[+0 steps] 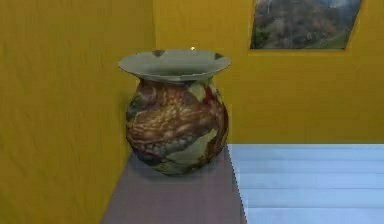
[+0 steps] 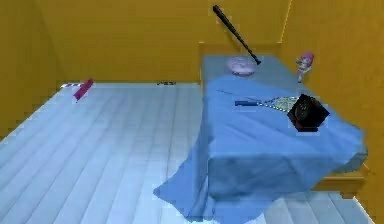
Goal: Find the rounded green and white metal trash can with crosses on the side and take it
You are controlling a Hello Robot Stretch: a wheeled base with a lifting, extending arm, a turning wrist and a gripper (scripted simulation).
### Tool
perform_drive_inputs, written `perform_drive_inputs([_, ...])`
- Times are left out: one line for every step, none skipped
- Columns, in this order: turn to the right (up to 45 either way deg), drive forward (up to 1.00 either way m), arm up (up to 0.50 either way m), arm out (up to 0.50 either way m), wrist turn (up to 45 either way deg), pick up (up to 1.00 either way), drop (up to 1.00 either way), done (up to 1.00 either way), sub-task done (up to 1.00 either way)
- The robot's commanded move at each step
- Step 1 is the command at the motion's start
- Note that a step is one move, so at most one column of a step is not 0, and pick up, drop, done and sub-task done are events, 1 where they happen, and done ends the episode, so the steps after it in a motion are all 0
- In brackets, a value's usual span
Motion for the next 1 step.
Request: perform_drive_inputs([-45.0,0.0,0.0,0.0,0.0,0.0,0.0,0.0,0.0])
